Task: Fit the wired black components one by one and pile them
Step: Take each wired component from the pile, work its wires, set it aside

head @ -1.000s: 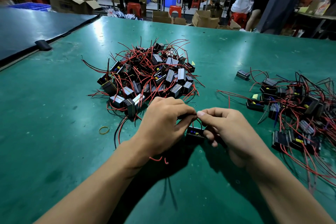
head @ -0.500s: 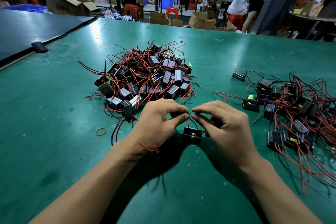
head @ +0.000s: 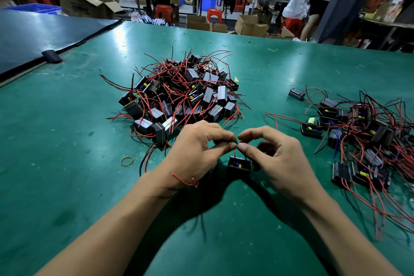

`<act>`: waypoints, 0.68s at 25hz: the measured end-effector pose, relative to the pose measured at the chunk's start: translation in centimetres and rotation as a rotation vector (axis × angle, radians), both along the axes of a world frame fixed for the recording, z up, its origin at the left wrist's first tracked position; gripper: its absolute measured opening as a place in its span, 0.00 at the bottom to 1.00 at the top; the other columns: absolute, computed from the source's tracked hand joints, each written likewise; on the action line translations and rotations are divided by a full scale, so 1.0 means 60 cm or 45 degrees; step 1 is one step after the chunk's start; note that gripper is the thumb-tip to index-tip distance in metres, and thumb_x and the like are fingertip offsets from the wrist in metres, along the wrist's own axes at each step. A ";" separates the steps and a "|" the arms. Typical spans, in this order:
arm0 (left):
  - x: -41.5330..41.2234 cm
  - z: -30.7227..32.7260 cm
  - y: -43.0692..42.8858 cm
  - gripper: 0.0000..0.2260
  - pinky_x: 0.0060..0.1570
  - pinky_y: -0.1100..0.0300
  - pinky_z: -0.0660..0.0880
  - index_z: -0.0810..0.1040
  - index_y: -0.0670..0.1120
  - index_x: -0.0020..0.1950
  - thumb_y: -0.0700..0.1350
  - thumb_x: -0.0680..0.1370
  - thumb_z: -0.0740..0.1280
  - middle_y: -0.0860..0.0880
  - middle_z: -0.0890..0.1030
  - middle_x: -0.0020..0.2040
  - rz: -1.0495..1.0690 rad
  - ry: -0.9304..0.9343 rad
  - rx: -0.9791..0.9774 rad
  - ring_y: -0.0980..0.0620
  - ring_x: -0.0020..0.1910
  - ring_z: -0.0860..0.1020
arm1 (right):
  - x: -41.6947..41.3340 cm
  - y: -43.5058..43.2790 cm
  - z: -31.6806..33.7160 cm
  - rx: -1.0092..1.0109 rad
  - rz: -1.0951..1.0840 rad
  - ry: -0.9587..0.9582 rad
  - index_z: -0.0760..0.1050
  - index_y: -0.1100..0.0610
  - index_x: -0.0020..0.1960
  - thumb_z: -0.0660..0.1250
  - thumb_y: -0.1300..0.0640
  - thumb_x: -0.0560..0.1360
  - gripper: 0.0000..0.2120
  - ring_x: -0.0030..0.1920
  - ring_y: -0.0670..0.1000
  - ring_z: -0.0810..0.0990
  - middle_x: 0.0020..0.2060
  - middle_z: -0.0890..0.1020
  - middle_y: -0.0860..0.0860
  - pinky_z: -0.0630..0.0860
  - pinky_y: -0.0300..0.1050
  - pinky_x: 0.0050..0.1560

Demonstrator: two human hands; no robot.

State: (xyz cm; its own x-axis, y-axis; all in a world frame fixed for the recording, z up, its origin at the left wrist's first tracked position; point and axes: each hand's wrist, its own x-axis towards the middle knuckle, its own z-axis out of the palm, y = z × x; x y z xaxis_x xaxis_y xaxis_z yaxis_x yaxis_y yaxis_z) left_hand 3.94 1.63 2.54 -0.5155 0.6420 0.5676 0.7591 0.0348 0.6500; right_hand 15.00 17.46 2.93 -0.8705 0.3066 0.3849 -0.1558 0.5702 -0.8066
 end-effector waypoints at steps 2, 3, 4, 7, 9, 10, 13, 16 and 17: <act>-0.001 -0.001 -0.001 0.05 0.44 0.50 0.75 0.86 0.43 0.45 0.44 0.73 0.73 0.50 0.83 0.38 0.010 0.014 -0.003 0.50 0.40 0.78 | 0.001 -0.001 0.001 -0.003 0.013 -0.016 0.82 0.49 0.46 0.75 0.58 0.74 0.05 0.25 0.42 0.67 0.25 0.76 0.38 0.63 0.31 0.29; -0.001 -0.001 -0.001 0.06 0.44 0.50 0.75 0.86 0.43 0.45 0.44 0.73 0.73 0.51 0.83 0.39 0.018 0.017 -0.004 0.50 0.40 0.78 | 0.001 -0.001 0.002 -0.006 0.014 -0.024 0.83 0.49 0.46 0.75 0.58 0.74 0.04 0.25 0.42 0.67 0.25 0.76 0.38 0.63 0.32 0.29; -0.001 -0.001 -0.001 0.06 0.44 0.50 0.75 0.86 0.44 0.46 0.45 0.73 0.73 0.51 0.83 0.39 0.026 0.019 -0.004 0.50 0.41 0.79 | 0.001 -0.001 0.002 -0.014 0.015 -0.033 0.83 0.49 0.45 0.75 0.57 0.74 0.04 0.25 0.42 0.67 0.25 0.76 0.39 0.63 0.33 0.29; 0.000 -0.001 -0.001 0.04 0.44 0.50 0.76 0.86 0.45 0.46 0.44 0.73 0.74 0.52 0.84 0.40 0.046 0.024 0.002 0.51 0.41 0.79 | 0.002 -0.001 0.002 -0.030 0.003 -0.040 0.83 0.48 0.44 0.74 0.55 0.75 0.03 0.26 0.42 0.67 0.25 0.76 0.40 0.64 0.33 0.29; 0.001 -0.002 0.000 0.03 0.44 0.50 0.76 0.86 0.46 0.45 0.44 0.73 0.75 0.52 0.84 0.39 0.064 0.040 0.005 0.51 0.41 0.79 | 0.003 -0.003 0.003 0.027 -0.031 -0.016 0.82 0.48 0.43 0.74 0.54 0.75 0.03 0.25 0.42 0.67 0.25 0.76 0.38 0.63 0.31 0.30; 0.002 -0.001 0.000 0.03 0.43 0.50 0.76 0.86 0.46 0.45 0.44 0.72 0.75 0.52 0.84 0.39 0.074 0.044 0.006 0.51 0.40 0.79 | 0.004 -0.005 0.004 0.083 -0.046 0.003 0.82 0.48 0.43 0.74 0.55 0.75 0.04 0.25 0.42 0.68 0.26 0.75 0.36 0.62 0.30 0.30; 0.003 0.002 -0.001 0.03 0.41 0.50 0.76 0.86 0.46 0.44 0.44 0.72 0.76 0.53 0.83 0.37 0.080 0.082 0.006 0.51 0.38 0.79 | 0.006 -0.010 0.007 0.275 -0.056 0.043 0.78 0.48 0.44 0.72 0.58 0.77 0.07 0.28 0.43 0.71 0.31 0.76 0.34 0.63 0.30 0.33; 0.008 0.005 0.000 0.03 0.39 0.49 0.75 0.86 0.46 0.43 0.44 0.73 0.75 0.53 0.83 0.36 0.104 0.238 -0.016 0.50 0.36 0.78 | 0.003 -0.016 0.011 0.393 -0.100 -0.041 0.77 0.50 0.43 0.69 0.57 0.78 0.06 0.32 0.44 0.72 0.33 0.76 0.39 0.65 0.35 0.35; 0.009 0.006 0.000 0.02 0.40 0.48 0.74 0.86 0.47 0.43 0.44 0.73 0.75 0.53 0.83 0.36 0.130 0.295 -0.030 0.50 0.36 0.77 | 0.002 -0.018 0.014 0.348 -0.111 -0.073 0.77 0.52 0.42 0.69 0.57 0.78 0.07 0.32 0.43 0.71 0.31 0.75 0.40 0.65 0.34 0.35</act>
State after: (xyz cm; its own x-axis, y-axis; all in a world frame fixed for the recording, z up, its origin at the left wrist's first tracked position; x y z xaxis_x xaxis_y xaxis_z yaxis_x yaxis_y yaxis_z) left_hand 4.51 1.64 2.92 -0.4364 0.6079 0.6633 0.8794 0.1321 0.4575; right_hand 15.12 16.36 3.74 -0.8682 0.2731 0.4143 -0.0550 0.7768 -0.6273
